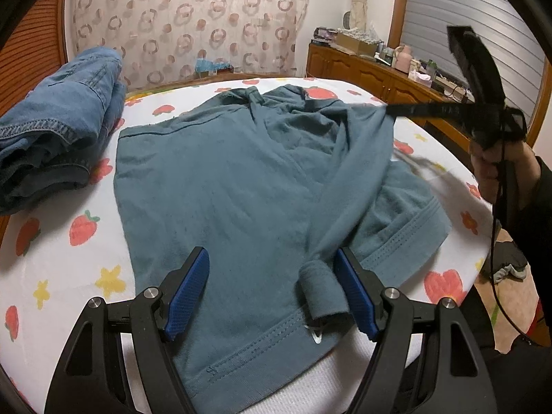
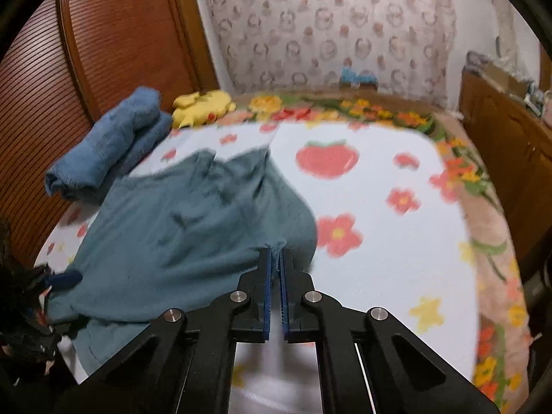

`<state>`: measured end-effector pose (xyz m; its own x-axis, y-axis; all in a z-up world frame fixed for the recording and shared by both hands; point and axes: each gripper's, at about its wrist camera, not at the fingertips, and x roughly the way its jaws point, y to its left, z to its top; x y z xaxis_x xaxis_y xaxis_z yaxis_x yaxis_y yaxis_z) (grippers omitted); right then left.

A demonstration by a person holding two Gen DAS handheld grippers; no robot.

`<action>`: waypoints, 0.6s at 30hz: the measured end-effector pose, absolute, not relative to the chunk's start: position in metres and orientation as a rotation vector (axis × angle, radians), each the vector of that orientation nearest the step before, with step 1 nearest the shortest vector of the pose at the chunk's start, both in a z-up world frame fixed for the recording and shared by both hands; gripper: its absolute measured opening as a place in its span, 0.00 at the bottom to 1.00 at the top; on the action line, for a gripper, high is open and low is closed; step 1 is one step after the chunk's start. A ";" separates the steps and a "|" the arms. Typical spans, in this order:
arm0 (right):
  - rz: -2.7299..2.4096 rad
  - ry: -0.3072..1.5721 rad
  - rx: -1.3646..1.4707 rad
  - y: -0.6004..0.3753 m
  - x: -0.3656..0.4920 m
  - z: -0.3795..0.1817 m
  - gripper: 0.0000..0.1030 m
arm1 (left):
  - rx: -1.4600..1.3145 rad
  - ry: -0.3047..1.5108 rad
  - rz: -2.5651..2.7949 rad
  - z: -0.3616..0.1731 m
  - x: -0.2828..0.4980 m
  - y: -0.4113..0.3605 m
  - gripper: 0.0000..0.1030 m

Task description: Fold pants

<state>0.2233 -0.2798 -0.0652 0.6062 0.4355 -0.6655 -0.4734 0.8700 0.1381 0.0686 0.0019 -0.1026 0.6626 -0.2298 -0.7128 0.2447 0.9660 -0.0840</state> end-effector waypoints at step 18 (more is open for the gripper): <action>0.491 0.696 -0.071 -0.281 0.203 -0.046 0.04 | 0.020 0.788 -0.383 -0.095 0.062 -0.011 0.25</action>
<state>0.2025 -0.2807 -0.0458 0.6593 0.4099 -0.6303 -0.4562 0.8845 0.0981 0.0619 -0.0106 -0.0950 0.6402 -0.3290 -0.6941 0.3435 0.9309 -0.1244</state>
